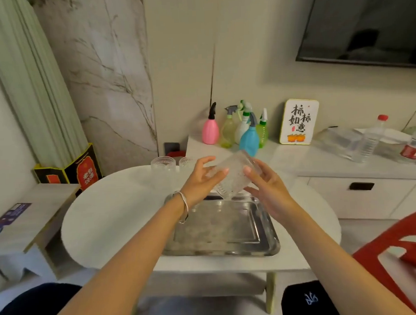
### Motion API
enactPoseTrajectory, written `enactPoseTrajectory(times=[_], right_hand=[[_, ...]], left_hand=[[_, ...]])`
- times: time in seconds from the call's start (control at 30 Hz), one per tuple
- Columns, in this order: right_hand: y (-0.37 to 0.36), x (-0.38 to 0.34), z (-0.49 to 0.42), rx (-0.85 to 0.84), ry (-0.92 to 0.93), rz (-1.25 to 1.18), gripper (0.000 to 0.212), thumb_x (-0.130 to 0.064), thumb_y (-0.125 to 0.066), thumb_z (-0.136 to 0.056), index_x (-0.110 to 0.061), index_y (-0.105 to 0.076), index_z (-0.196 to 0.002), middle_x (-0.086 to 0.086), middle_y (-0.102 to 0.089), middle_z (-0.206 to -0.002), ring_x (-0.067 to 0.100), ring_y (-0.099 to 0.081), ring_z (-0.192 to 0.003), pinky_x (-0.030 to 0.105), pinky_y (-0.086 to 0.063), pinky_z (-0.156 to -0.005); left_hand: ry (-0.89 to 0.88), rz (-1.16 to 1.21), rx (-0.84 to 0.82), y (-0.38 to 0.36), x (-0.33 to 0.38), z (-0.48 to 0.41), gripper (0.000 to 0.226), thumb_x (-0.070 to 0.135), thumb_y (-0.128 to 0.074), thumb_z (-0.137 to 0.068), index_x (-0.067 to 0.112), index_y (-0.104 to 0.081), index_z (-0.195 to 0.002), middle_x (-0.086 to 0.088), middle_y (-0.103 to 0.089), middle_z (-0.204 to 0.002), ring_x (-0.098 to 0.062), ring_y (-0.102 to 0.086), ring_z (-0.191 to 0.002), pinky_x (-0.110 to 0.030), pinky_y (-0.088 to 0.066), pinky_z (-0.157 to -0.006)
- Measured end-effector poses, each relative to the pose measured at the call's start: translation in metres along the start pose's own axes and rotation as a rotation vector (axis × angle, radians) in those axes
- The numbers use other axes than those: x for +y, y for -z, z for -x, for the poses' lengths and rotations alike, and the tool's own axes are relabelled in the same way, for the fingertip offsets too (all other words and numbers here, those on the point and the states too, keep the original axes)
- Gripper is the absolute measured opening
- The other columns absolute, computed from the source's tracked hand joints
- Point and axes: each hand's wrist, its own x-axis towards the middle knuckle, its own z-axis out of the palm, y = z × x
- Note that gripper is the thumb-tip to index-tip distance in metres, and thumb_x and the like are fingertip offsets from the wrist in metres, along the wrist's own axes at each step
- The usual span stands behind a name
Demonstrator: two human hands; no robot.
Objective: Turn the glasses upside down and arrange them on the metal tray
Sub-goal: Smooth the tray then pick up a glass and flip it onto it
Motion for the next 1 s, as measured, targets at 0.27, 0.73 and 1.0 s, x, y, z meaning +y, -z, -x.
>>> enactPoseTrajectory(times=[0.27, 0.73, 1.0], right_hand=[[0.041, 0.035, -0.041, -0.014, 0.118, 0.364, 0.064, -0.015, -0.08, -0.072, -0.019, -0.048, -0.127, -0.004, -0.058, -0.123, 0.012, -0.057, -0.112, 0.013, -0.052, -0.077], [0.071, 0.075, -0.051, -0.047, 0.069, 0.464, 0.065, -0.013, -0.083, -0.067, -0.022, -0.053, -0.124, -0.002, -0.06, -0.121, 0.009, -0.058, -0.109, 0.015, -0.051, -0.083], [0.077, 0.084, -0.049, -0.078, 0.043, 0.446, 0.063, -0.019, -0.081, -0.071, -0.029, -0.05, -0.125, -0.007, -0.058, -0.123, 0.003, -0.057, -0.111, 0.011, -0.049, -0.082]], left_hand=[[0.112, -0.054, -0.095, -0.032, -0.047, -0.053, 0.051, 0.062, -0.049, -0.076, 0.037, -0.055, -0.119, 0.012, -0.058, -0.122, -0.006, -0.051, -0.117, -0.02, -0.039, -0.097], [0.216, 0.091, -0.136, -0.063, -0.1, -0.075, 0.047, 0.071, -0.057, -0.056, 0.048, -0.062, -0.097, 0.003, -0.063, -0.122, -0.017, -0.058, -0.115, -0.041, -0.047, -0.1], [0.174, 0.076, -0.142, -0.066, -0.101, -0.07, 0.043, 0.071, -0.056, -0.061, 0.05, -0.061, -0.099, 0.003, -0.062, -0.126, -0.016, -0.055, -0.118, -0.042, -0.042, -0.104]])
